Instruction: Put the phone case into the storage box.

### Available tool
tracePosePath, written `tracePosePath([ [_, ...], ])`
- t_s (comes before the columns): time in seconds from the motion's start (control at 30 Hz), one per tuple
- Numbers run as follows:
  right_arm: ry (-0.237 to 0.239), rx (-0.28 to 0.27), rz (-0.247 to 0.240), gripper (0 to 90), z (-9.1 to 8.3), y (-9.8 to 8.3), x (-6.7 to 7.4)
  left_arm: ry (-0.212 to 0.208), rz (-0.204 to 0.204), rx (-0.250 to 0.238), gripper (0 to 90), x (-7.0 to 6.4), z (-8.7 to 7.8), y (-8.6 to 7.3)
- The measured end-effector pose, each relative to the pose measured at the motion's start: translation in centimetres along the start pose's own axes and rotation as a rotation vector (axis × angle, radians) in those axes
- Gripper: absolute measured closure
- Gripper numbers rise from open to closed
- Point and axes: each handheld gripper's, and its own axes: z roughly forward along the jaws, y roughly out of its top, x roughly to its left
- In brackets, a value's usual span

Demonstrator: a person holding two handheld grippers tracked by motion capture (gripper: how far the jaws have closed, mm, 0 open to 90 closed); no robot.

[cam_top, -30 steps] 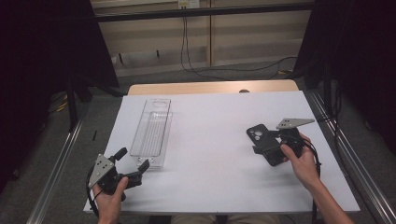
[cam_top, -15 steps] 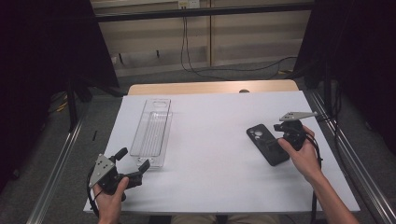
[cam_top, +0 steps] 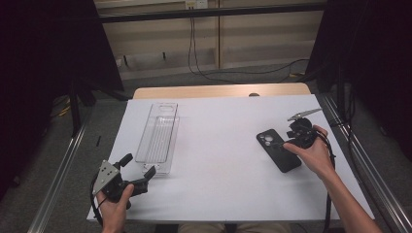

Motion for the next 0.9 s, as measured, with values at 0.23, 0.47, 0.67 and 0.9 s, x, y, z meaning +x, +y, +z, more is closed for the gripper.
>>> tracePosePath([
  [0.23, -0.003, 0.118, -0.008, 6.5, 1.1, 0.5, -0.2, -0.001, 0.0, 0.004, 2.9, 0.0, 0.0, 0.0],
  [0.47, -0.025, 0.212, -0.004, 6.1, 2.1, 0.7, -0.5, 0.001, -0.006, 0.004, 3.0, 0.0, 0.0, 0.0],
  [0.67, -0.029, 0.252, -0.017, 6.1, 3.0, 0.3, -0.6, 0.0, -0.002, 0.009, 3.0, 0.0, 0.0, 0.0],
  [0.9, -0.045, 0.264, -0.036, 4.3, 3.6, -0.1, -0.4, -0.007, 0.003, 0.013, 3.0, 0.1, 0.0, -0.1],
])
